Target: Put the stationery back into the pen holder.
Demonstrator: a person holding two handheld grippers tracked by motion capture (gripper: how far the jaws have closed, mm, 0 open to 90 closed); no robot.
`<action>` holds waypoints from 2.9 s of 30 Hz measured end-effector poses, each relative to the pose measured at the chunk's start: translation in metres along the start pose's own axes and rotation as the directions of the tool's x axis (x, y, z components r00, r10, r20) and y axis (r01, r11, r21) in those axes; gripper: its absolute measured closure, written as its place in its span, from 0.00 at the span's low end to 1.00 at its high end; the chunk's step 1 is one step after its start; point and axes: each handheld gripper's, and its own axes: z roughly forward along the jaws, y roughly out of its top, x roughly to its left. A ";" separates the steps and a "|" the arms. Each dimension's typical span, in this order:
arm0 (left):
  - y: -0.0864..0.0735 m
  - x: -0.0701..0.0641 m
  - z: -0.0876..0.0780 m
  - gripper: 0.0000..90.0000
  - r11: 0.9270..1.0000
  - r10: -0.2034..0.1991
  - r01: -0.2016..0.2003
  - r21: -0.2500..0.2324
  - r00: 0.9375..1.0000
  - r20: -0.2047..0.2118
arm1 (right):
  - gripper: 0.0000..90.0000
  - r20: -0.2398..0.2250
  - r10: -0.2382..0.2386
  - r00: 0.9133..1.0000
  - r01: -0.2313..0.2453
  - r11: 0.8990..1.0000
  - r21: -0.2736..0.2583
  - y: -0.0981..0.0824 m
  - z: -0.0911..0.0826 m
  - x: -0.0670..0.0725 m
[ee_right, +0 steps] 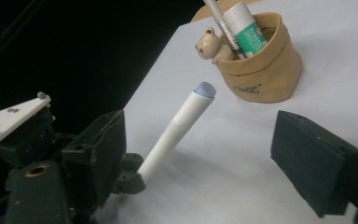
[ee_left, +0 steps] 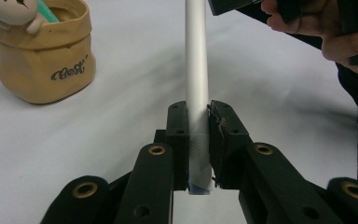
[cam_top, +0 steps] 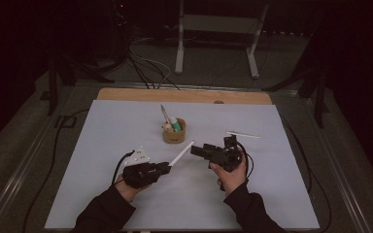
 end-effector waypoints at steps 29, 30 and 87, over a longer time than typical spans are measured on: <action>-0.003 -0.002 0.000 0.89 0.997 0.019 -0.012 -0.080 0.996 0.087 | 0.71 -0.213 0.202 0.956 -0.188 0.979 0.085 -0.005 0.011 -0.006; -0.003 -0.002 0.000 0.89 0.997 0.017 -0.010 -0.080 0.996 0.090 | 0.72 -0.216 0.199 0.956 -0.184 0.979 0.087 -0.006 0.011 -0.005; -0.014 -0.001 -0.021 0.01 0.998 -0.006 0.003 0.056 0.999 0.051 | 0.87 0.010 -0.206 0.978 0.206 0.978 -0.014 0.019 -0.016 0.019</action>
